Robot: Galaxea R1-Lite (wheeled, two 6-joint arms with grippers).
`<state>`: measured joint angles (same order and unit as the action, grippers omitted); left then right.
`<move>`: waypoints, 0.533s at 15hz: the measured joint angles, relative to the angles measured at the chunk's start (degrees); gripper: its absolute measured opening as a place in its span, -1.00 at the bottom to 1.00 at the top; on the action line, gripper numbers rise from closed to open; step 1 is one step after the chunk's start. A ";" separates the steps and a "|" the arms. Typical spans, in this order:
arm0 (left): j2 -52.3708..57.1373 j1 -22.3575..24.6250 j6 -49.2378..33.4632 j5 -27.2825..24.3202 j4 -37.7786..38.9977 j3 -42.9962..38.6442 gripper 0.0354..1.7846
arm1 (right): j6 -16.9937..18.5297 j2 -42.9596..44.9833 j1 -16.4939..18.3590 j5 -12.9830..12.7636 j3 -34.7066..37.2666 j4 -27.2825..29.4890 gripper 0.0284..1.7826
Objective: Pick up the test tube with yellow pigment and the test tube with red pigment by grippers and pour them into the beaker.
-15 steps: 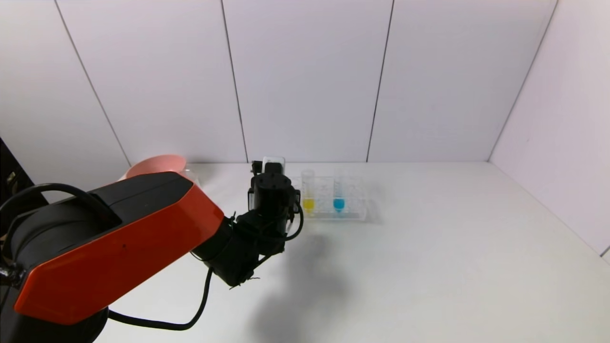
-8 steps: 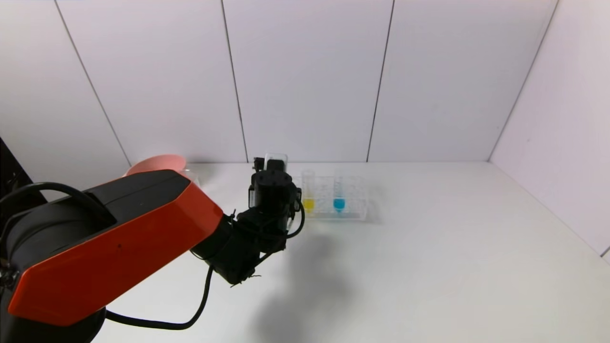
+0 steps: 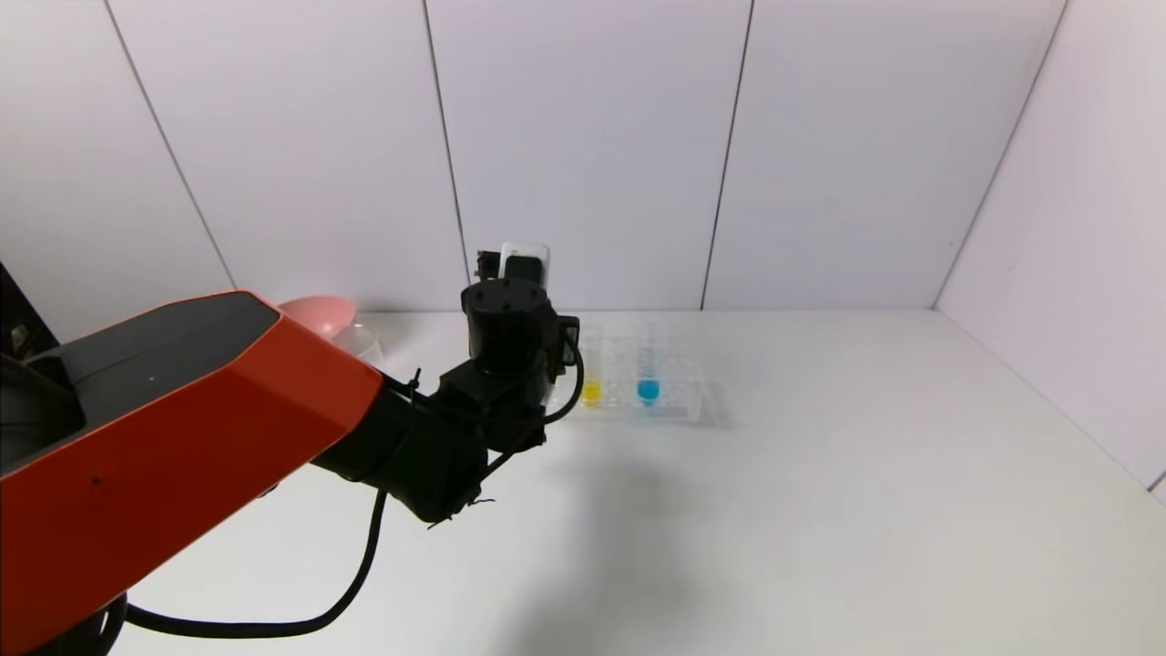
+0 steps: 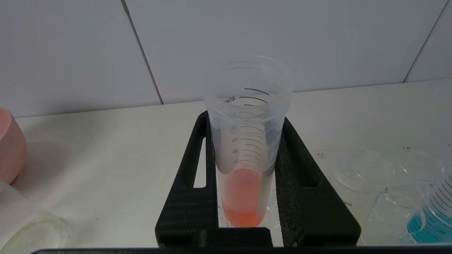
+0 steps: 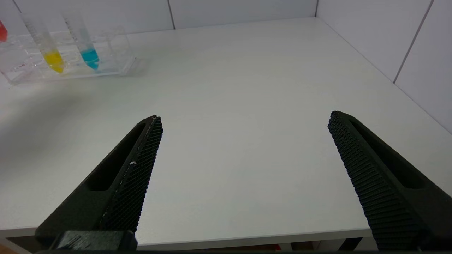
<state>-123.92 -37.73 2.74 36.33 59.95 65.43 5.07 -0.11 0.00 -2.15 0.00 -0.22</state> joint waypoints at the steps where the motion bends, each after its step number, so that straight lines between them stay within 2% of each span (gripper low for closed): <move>1: 0.55 -0.06 0.12 -0.02 -0.17 0.01 -0.50 | 0.00 0.00 0.00 -0.02 0.00 -0.02 0.92; 5: 1.69 -0.11 0.23 -1.22 -0.32 -0.05 -0.50 | 0.00 0.00 0.00 0.00 0.00 -0.02 0.92; 8: 4.82 0.52 -0.22 -6.25 -3.23 -0.77 -0.50 | 0.00 0.00 0.00 0.00 0.00 -0.02 0.92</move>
<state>-119.10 -37.21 2.52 30.07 56.72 64.66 5.07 -0.11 0.00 -2.15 0.00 -0.24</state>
